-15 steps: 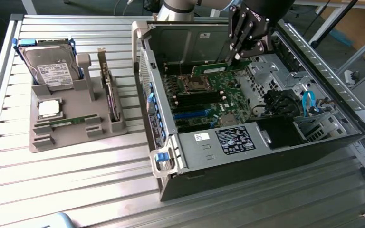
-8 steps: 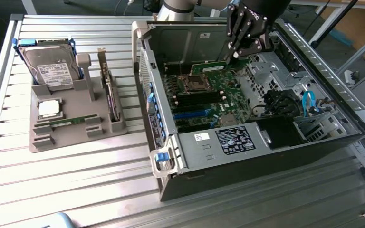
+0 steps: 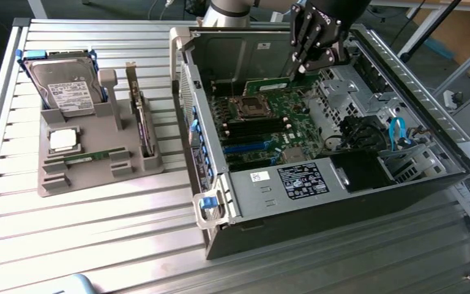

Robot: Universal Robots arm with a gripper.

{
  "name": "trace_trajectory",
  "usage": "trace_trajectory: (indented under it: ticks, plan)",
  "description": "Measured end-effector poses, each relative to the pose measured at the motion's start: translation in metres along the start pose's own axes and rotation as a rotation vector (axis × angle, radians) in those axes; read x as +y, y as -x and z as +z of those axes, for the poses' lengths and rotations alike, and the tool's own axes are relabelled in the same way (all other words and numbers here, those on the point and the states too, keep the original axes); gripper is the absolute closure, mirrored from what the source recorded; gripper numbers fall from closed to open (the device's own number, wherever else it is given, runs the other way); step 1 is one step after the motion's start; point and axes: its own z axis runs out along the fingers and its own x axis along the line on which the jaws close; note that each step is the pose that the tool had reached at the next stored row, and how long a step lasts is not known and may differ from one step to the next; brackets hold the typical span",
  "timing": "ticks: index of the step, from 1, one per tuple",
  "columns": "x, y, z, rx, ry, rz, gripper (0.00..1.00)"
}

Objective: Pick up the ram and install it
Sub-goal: 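Pick up the ram and move it above insertion slot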

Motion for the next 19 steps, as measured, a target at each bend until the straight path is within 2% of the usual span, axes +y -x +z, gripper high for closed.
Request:
trace_trajectory:
  ticks: [13,19]
  plan:
    - [-0.0013,0.019,0.0055,0.0,-0.0001,0.002,0.88]
    - [-0.0013,0.019,0.0055,0.0,-0.0001,0.002,0.88]
